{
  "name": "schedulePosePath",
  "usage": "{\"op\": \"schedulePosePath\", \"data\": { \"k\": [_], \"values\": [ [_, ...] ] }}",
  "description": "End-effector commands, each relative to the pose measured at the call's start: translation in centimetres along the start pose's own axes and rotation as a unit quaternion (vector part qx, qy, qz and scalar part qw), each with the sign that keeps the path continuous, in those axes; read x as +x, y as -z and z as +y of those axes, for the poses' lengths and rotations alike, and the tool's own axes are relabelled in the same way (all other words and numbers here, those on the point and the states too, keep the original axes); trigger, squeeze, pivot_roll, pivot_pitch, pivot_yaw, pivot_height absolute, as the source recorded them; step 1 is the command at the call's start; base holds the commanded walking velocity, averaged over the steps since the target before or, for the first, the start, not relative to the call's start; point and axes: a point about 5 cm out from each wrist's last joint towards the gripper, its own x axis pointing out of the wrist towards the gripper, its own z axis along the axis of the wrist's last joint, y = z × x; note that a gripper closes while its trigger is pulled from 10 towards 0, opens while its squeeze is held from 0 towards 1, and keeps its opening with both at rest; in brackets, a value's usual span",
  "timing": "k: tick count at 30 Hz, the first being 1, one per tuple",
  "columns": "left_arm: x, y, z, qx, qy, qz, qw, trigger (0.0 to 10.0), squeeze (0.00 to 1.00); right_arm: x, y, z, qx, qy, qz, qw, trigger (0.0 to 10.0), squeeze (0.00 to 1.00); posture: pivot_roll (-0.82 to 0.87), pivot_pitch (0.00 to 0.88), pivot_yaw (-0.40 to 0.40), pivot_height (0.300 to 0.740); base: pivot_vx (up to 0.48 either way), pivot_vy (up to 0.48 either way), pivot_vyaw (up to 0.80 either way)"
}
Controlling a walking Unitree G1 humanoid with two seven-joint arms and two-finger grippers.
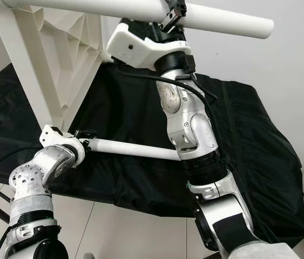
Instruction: Building children table
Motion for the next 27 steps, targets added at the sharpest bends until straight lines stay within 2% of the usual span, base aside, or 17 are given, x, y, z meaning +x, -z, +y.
{"op": "schedulePosePath", "data": {
  "k": [1,7,14,16,17,19,22,23,26,27],
  "values": [
    [-0.2,1.2,-3.7,-0.004,0.064,0.015,0.998,10.0,0.00,-0.1,0.6,-0.1,-0.001,-0.015,0.017,1.000,0.0,0.00,-0.04,0.000,-0.023,0.740,0.000,0.000,0.00],
    [0.3,1.6,-3.8,-0.011,0.067,0.024,0.997,10.0,0.00,-0.6,1.2,-0.6,0.001,-0.028,0.038,0.999,0.0,0.00,-0.05,0.000,-0.023,0.740,0.000,0.000,0.00],
    [0.8,1.8,-4.5,-0.025,0.079,0.032,0.996,10.0,0.00,-0.8,1.4,-1.2,0.048,-0.014,0.064,0.997,0.0,0.00,-0.06,0.000,-0.025,0.740,0.000,0.000,0.00],
    [1.0,2.2,-5.2,-0.027,0.088,0.038,0.995,10.0,0.00,-1.2,1.9,-2.1,0.097,0.020,0.097,0.990,0.0,0.00,-0.07,0.000,-0.023,0.740,0.000,0.000,0.00],
    [1.0,2.2,-5.2,-0.027,0.088,0.038,0.995,10.0,0.00,-1.2,1.9,-2.1,0.097,0.020,0.097,0.990,0.0,0.00,-0.07,0.000,-0.023,0.740,0.000,0.000,0.00],
    [1.2,2.6,-5.3,-0.028,0.088,0.046,0.995,10.0,0.00,-1.6,2.7,-3.0,0.132,0.050,0.126,0.982,0.0,0.00,-0.07,0.000,-0.024,0.740,0.000,0.000,0.00],
    [1.2,2.7,-5.3,-0.028,0.086,0.049,0.995,10.0,0.00,-1.8,2.9,-3.4,0.142,0.060,0.133,0.979,0.0,0.00,-0.07,0.000,-0.022,0.740,0.000,0.000,0.00],
    [1.4,3.0,-5.2,-0.032,0.084,0.052,0.995,10.0,0.00,-1.9,3.5,-4.2,0.158,0.079,0.149,0.973,0.0,0.00,-0.08,0.000,-0.018,0.740,0.000,0.000,0.00],
    [1.5,3.4,-5.1,-0.033,0.082,0.059,0.994,10.0,0.00,-2.1,4.0,-4.9,0.168,0.094,0.162,0.968,0.0,0.00,-0.09,0.000,-0.012,0.740,0.000,0.000,0.00],
    [1.7,4.1,-5.1,-0.032,0.079,0.074,0.994,10.0,0.00,-2.5,5.1,-6.0,0.179,0.116,0.187,0.959,0.0,0.00,-0.10,0.000,-0.009,0.740,0.000,0.000,0.00]
  ]
}}
